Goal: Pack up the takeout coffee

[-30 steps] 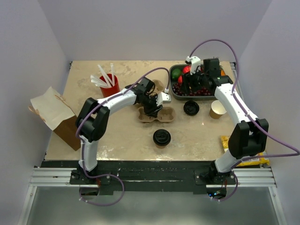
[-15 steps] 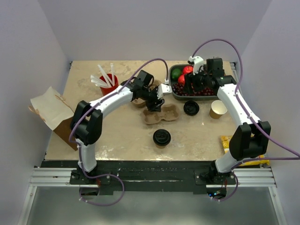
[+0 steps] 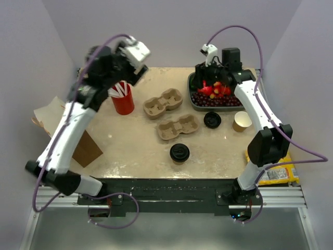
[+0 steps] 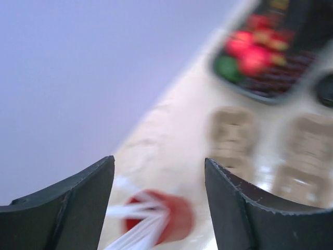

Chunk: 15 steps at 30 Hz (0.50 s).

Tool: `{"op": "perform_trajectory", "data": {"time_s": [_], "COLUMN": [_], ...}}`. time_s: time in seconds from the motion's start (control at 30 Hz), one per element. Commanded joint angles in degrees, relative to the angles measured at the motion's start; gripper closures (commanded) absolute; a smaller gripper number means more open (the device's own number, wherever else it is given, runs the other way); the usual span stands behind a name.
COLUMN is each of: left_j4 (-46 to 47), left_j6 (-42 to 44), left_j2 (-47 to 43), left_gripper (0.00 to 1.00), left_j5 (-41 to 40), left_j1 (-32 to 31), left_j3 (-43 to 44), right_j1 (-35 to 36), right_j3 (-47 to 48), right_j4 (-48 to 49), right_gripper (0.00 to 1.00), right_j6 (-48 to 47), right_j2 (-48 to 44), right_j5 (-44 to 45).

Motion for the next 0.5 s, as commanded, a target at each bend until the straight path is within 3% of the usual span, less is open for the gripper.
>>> {"op": "perform_trajectory", "data": {"time_s": [0.0,0.03,0.13,0.3,0.4,0.47], "left_j4": [-0.49,-0.14,0.3,-5.67,-2.17,-1.72], "left_j6": [0.37,-0.15,-0.25,-4.98,-6.22,-7.18], "left_j2": [-9.63,-10.86,-15.26,-21.58,-27.91,-28.37], "left_gripper": [0.23,0.22,0.19,0.17,0.12,0.12], "left_j5": [-20.16,-21.65,-24.2,-30.37,-32.72,-32.65], "left_j1": [9.11,14.36,21.24,23.62,26.71,27.77], "left_j3": [3.88,3.79,2.13,0.46,-4.28,-1.59], "right_j1": [10.11,13.96,20.38,29.72,35.6,39.39], "right_j3": [8.1,8.89,11.0,12.32,16.53,21.63], "right_j4": [3.44,3.71,5.02,7.57,9.85,11.96], "right_gripper": [0.34,0.33,0.29,0.28,0.28,0.27], "right_j6": [4.8,5.58,10.57,13.23,15.33,19.72], "right_j2": [-1.42,-1.86,-1.16,2.88,6.65,9.64], "right_j5": [-2.25,-1.99,-2.6,-3.39,-2.52,0.03]}}
